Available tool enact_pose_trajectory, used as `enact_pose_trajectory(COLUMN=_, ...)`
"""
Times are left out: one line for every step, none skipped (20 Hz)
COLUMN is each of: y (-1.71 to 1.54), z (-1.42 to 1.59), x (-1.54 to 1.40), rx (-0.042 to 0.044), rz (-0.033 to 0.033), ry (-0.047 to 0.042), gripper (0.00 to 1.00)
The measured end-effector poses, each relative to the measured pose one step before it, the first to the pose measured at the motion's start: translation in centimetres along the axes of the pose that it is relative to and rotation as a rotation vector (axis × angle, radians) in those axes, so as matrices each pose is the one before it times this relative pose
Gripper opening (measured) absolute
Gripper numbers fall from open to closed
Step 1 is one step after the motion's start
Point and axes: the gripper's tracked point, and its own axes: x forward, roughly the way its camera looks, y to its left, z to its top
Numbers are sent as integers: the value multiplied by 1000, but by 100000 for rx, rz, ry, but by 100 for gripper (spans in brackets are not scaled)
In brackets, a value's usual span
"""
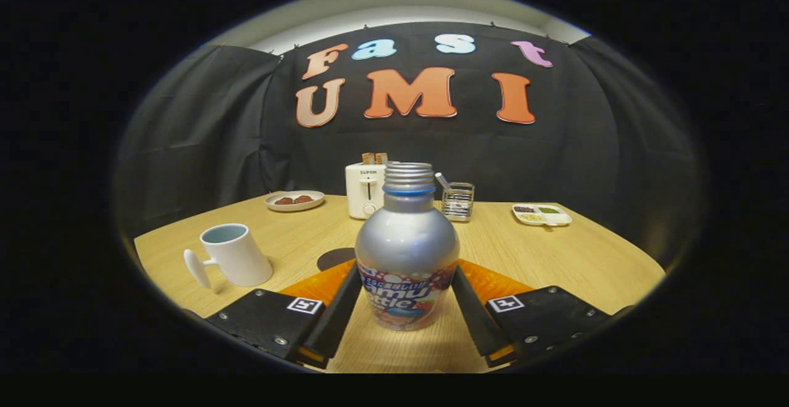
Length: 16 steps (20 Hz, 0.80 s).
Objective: Take the bottle from table, then pour the juice into the cup, finally place the bottle on the coaster
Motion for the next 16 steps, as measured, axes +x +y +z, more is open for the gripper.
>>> enact_pose_trajectory(y=156, z=-85, x=142, rx=-5, rz=555, ry=10, gripper=80)
enact_pose_trajectory(y=19, z=-50, x=-49, rx=169, rz=-59, ry=108, gripper=80)
enact_pose_trajectory(y=150, z=-22, x=-106, rx=156, rz=615, ry=113, gripper=79)
enact_pose_trajectory(y=311, z=72, x=-95, rx=200, rz=872, ry=298, gripper=79)
enact_pose_trajectory(y=218, z=100, x=-134, rx=229, rz=597, ry=89, gripper=78)
enact_pose_trajectory(y=165, z=311, x=-116, rx=-231, rz=343, ry=-378, gripper=78)
enact_pose_trajectory(y=319, z=368, x=-86, rx=-911, rz=460, ry=-730, gripper=78)
enact_pose_trajectory(y=235, z=462, x=-56, rx=-1720, rz=7, ry=-666, gripper=77)
enact_pose_trajectory(y=84, z=318, x=-213, rx=-2435, rz=-506, ry=-560, gripper=77)
enact_pose_trajectory(y=48, z=439, x=-29, rx=-2966, rz=-659, ry=-540, gripper=77)
enact_pose_trajectory(y=192, z=453, x=-175, rx=-3058, rz=-620, ry=-431, gripper=77)
enact_pose_trajectory(y=227, z=342, x=-47, rx=-3326, rz=-513, ry=186, gripper=77)
enact_pose_trajectory(y=134, z=162, x=165, rx=-3653, rz=-1132, ry=824, gripper=77)
enact_pose_trajectory(y=49, z=207, x=236, rx=-4092, rz=-1003, ry=599, gripper=78)
enact_pose_trajectory(y=196, z=494, x=-163, rx=-4267, rz=-869, ry=39, gripper=77)
enact_pose_trajectory(y=213, z=555, x=-51, rx=-4296, rz=-815, ry=-318, gripper=77)
